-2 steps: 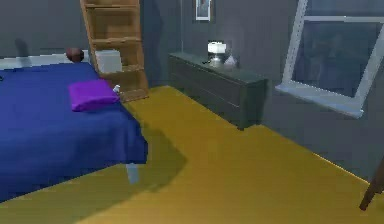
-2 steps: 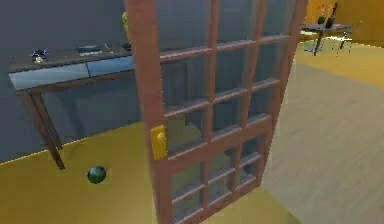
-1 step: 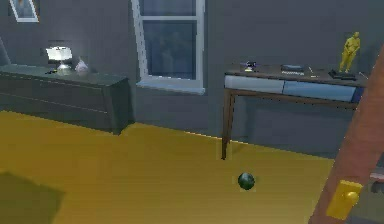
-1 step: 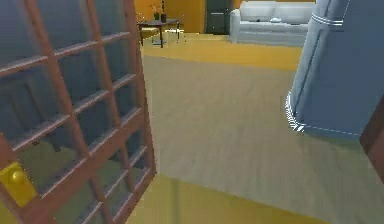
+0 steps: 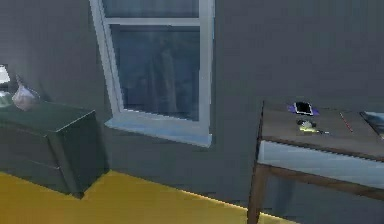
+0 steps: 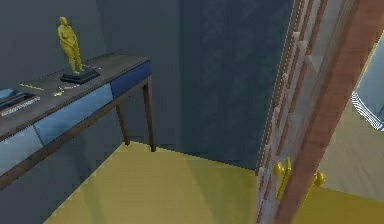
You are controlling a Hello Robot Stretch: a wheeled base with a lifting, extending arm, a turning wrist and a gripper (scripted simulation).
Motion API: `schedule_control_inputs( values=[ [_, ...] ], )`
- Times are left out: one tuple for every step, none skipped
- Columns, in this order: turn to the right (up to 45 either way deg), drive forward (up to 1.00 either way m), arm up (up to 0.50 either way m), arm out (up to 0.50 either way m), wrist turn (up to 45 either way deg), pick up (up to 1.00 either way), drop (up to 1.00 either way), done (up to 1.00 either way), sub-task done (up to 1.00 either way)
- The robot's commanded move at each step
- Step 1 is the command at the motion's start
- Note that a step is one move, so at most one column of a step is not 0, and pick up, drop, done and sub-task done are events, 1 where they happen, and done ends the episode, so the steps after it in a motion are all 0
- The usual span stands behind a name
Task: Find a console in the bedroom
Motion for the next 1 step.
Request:
schedule_control_inputs(
  values=[
    [3.0,0.0,0.0,0.0,0.0,0.0,0.0,0.0,0.0]
  ],
)
